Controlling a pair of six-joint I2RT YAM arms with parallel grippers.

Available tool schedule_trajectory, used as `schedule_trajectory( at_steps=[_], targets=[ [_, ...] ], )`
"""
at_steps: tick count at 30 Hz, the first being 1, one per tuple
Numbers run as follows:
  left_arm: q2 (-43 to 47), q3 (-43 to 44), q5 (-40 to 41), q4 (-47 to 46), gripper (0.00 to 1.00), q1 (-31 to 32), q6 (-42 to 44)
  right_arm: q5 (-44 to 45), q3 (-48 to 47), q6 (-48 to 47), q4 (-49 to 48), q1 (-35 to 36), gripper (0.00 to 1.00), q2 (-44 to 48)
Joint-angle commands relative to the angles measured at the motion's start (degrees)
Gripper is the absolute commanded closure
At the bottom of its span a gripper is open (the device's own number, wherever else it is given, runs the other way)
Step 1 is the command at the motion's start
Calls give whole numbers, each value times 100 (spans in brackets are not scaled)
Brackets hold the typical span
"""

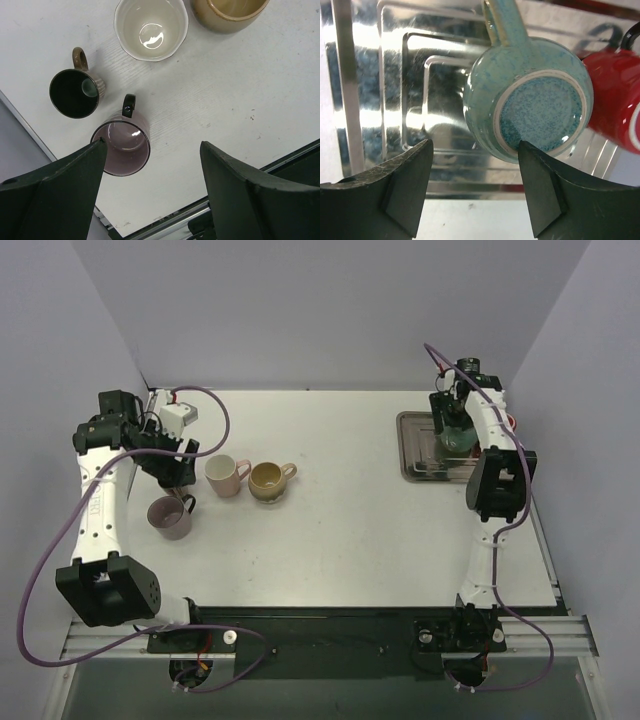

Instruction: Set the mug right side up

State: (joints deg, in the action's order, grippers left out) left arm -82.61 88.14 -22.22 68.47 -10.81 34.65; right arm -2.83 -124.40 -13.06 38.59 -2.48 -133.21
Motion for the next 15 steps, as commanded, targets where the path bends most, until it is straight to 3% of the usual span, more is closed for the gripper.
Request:
schedule_trajectory(
  at_steps=[1,10,15],
  targets=[
    [236,204,-222,106,14,-18,191,-280,776,357,1002,213,37,251],
    [228,283,-283,158,15,-44,261,-157,1366,462,1045,538,36,1006],
    [201,257,-257,132,15,-44,235,683,183,620,844,547,30,1008]
  ],
)
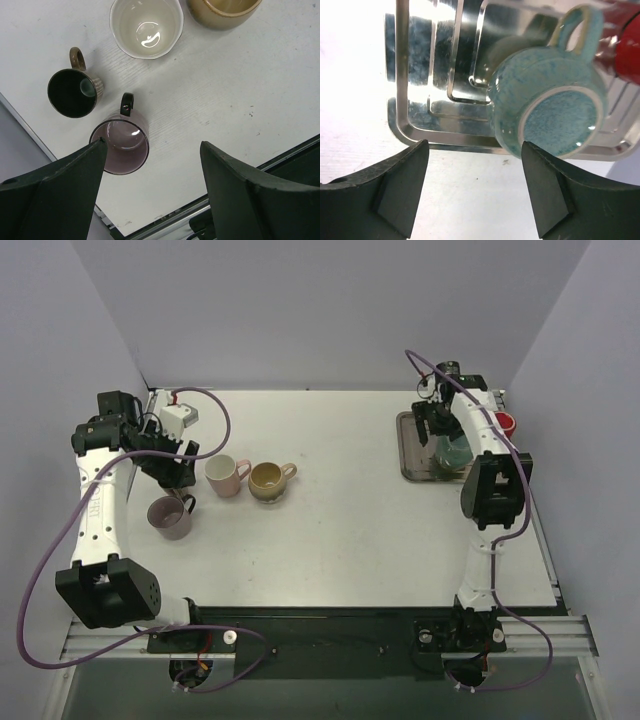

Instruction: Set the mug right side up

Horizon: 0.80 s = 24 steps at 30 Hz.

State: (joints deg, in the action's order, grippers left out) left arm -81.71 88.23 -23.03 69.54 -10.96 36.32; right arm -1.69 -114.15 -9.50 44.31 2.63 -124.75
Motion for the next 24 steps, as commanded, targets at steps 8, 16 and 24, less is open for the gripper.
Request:
schedule_trajectory(
  at_steps=[8,16,24],
  targets=[
    [15,195,-193,-46,15,-38,-19,1383,-2147,1108,-274,-394,22,-1217],
    [-20,143,-246,-81,15,-38,-55,779,-2708,1002,-82,-535,27,-2149],
    [-3,265,-264,42,15,-38,-37,354,-2525,1292,94,-545,71,-2212]
  ],
)
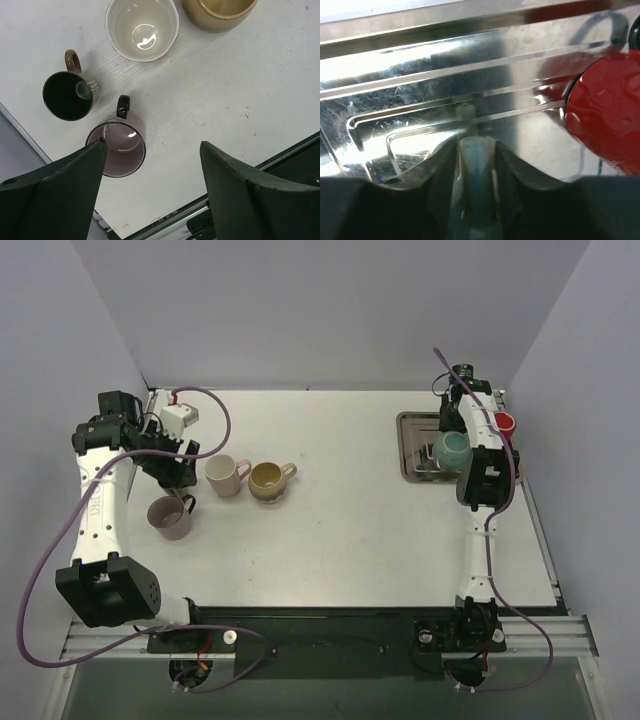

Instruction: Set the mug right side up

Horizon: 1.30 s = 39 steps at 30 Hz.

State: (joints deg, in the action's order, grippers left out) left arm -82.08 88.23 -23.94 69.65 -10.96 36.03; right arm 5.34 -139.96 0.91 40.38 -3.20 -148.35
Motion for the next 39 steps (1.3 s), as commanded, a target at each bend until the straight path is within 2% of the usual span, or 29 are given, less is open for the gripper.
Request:
schedule_trajectory(
  at_steps=[1,2,4,9,13,14,17,25,32,39],
  targets=[
    [43,274,-172,40,15,-38,0,-367,100,243,488,39,76,184],
    [43,300,-172,40,15,-38,0,-367,161,235,497,39,89,193],
    [35,318,-181,31,15,-38,-8,-394,171,191,480,30,100,263],
    [17,309,-347,-21,15,-20,-61,-655,363,112,243,21,100,955],
    [-9,336,-532,-83,15,41,-149,-842,1654,112,-1142,118,100,2201],
    [-1,362,-532,-92,15,102,-184,-816,2126,94,-1347,144,100,2379],
    [-1,362,-515,-109,15,313,-246,-781,2780,76,-2155,214,100,2951],
    [-88,441,-515,-144,14,928,-377,-763,3071,-12,-2315,215,100,3023],
    [-220,608,-629,-171,14,1412,-500,-710,3712,-47,-2939,250,100,3707],
    [-492,1073,-1252,57,11,1825,-448,-833,4327,-249,-3089,424,100,4516]
  ],
)
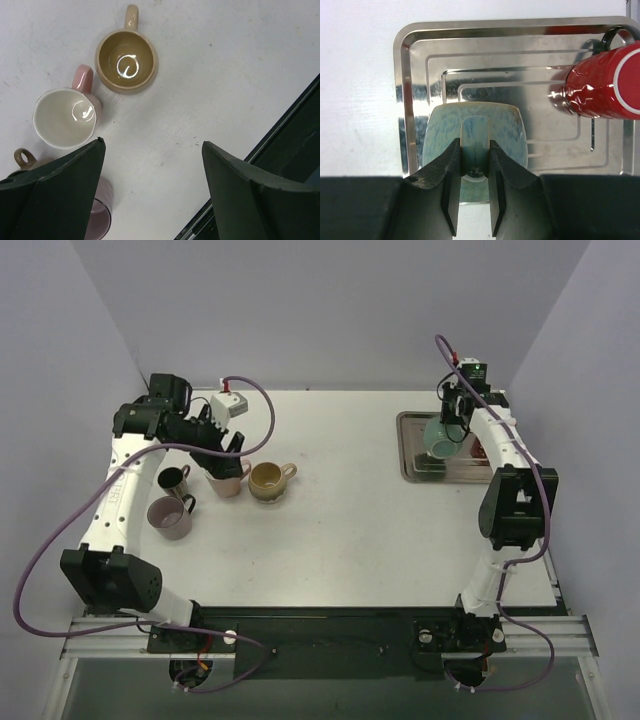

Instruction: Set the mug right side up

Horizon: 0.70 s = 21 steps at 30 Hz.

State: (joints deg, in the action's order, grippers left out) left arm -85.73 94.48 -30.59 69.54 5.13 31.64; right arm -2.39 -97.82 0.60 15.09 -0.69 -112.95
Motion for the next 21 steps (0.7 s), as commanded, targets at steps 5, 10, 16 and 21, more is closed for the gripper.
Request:
schedule_trajectory(
  at_steps=[5,10,16,21],
  targets=[
    [-513,1027,-1001,235,10,708,-17,-419,526,-315,-429,525,100,1958],
    [-831,1599,-1450,306,9,1209,-184,-1060,993,-491,-358,1236,100,3074],
    [-937,1960,-1880,-10,7,1772,-456,-1896,1370,-114,-673,2053,100,3989],
    [-840,2004,-2187,-423,7,1895,-773,-2301,1520,-148,-674,2810,100,4377]
  ],
)
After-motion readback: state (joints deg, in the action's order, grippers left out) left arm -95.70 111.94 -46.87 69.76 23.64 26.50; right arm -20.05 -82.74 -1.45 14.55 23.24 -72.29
